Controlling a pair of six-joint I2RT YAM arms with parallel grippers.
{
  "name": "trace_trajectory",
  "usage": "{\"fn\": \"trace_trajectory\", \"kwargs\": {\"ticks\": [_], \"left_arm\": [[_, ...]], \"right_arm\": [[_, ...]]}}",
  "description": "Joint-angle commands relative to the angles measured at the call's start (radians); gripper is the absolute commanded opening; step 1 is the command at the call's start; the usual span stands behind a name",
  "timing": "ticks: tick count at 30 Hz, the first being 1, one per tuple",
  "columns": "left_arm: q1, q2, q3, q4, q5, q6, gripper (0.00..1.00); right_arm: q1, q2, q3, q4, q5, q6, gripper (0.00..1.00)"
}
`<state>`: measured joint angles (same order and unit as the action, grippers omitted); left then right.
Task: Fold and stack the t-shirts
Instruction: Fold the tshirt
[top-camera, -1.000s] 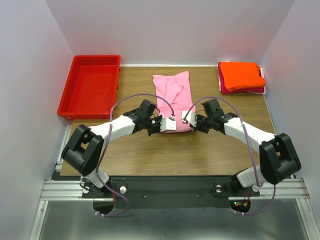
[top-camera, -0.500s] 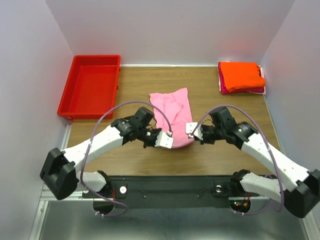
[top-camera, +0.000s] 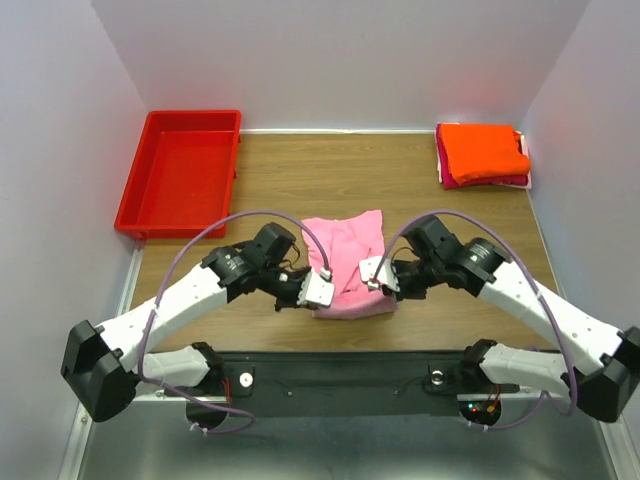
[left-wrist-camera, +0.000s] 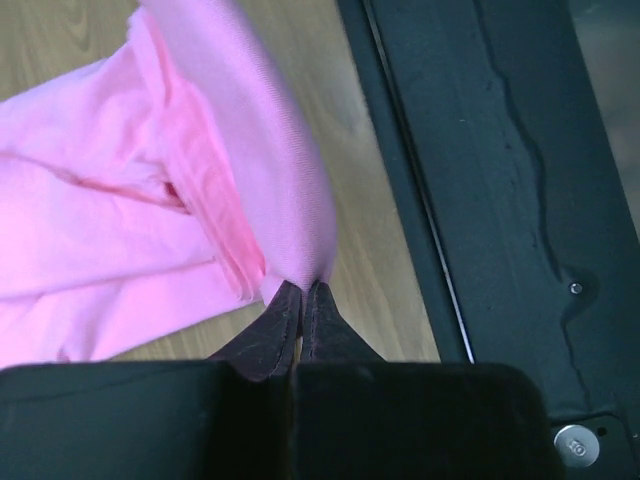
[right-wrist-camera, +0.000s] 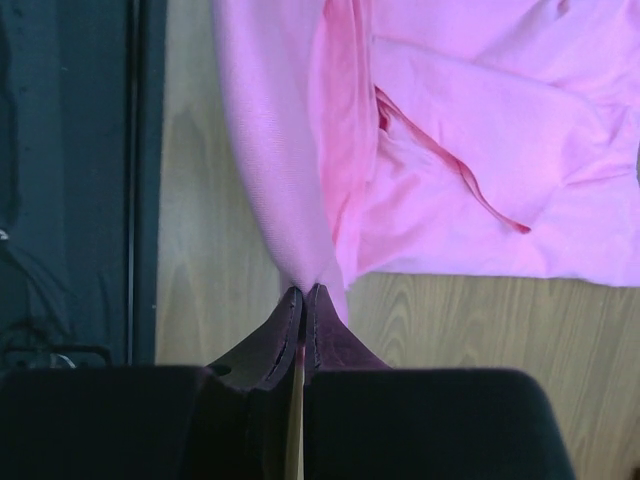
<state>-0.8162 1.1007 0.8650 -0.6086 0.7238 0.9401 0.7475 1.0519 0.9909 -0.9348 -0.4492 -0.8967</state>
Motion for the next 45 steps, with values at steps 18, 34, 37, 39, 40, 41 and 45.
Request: {"fn": "trace_trajectory", "kwargs": {"ticks": [18, 34, 37, 39, 40, 41, 45], "left_arm": [[0.414, 0.77, 0.675, -0.059, 0.1, 0.036, 0.0], [0.424, 0.898, 0.62, -0.04, 0.072, -0.003, 0.0], [0.375, 0.774, 0.449, -0.001, 0.068, 0.034, 0.0], [0.355, 0.725, 0.381, 0.019, 0.069, 0.026, 0.0], [0.344, 0.702, 0.35, 0.027, 0.077, 0.017, 0.0], [0.336, 0.658, 0.292, 0.036, 0.078, 0.003, 0.01], [0.328, 0.547, 0.191, 0.073, 0.078, -0.041, 0.28]], "right_arm": [[-0.396, 0.813, 0.544, 0.027, -0.108, -0.323, 0.01], [-0.395, 0.973, 0.532, -0.012, -0.17, -0.136, 0.01], [-0.34, 0.867, 0.4, -0.01, -0.181, -0.108, 0.01], [-0.318, 0.814, 0.341, -0.012, -0.192, -0.087, 0.01], [-0.312, 0.768, 0.321, -0.01, -0.197, -0.076, 0.01], [-0.307, 0.751, 0.29, -0.012, -0.207, -0.042, 0.04], [-0.309, 0.692, 0.314, -0.032, -0.204, 0.083, 0.41]]}}
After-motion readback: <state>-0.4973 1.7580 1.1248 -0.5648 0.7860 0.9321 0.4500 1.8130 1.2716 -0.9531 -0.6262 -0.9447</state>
